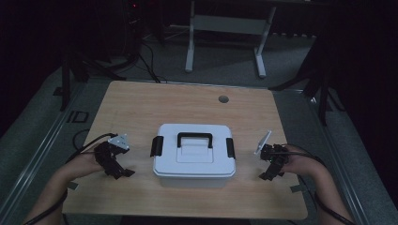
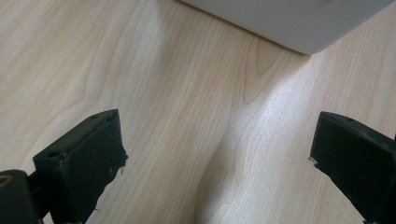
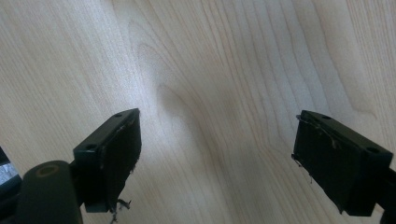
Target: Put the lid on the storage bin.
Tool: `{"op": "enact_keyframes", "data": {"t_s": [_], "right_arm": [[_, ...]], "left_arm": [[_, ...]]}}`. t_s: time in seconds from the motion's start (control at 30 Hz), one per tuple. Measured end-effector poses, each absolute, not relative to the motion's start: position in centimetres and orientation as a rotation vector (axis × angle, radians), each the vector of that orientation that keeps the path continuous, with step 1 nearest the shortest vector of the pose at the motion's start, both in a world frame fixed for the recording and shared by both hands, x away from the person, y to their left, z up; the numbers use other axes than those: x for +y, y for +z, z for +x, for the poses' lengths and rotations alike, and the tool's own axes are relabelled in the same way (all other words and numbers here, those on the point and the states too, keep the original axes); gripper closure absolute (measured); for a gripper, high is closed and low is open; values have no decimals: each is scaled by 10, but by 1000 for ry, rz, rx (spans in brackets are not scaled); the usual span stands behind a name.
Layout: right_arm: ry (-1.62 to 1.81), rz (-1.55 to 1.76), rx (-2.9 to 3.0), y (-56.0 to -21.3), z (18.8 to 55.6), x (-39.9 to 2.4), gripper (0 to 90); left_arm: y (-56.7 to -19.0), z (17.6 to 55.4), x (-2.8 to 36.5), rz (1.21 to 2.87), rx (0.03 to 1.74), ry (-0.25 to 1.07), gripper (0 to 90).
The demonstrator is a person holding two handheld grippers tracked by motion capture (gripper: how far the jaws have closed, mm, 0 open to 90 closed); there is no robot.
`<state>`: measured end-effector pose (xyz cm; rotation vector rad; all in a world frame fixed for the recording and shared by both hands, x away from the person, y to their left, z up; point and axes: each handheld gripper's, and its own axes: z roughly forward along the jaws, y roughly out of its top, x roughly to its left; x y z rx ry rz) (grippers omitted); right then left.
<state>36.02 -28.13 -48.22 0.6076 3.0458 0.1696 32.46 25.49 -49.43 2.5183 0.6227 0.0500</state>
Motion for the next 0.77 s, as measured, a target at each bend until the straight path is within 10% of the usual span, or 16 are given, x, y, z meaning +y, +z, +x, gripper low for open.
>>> {"op": "enact_keyframes", "data": {"t_s": [0.77], "right_arm": [[181, 629, 3036, -490, 359, -286, 148]], "left_arm": [[-527, 309, 282, 2447, 746, 61, 23]]}}
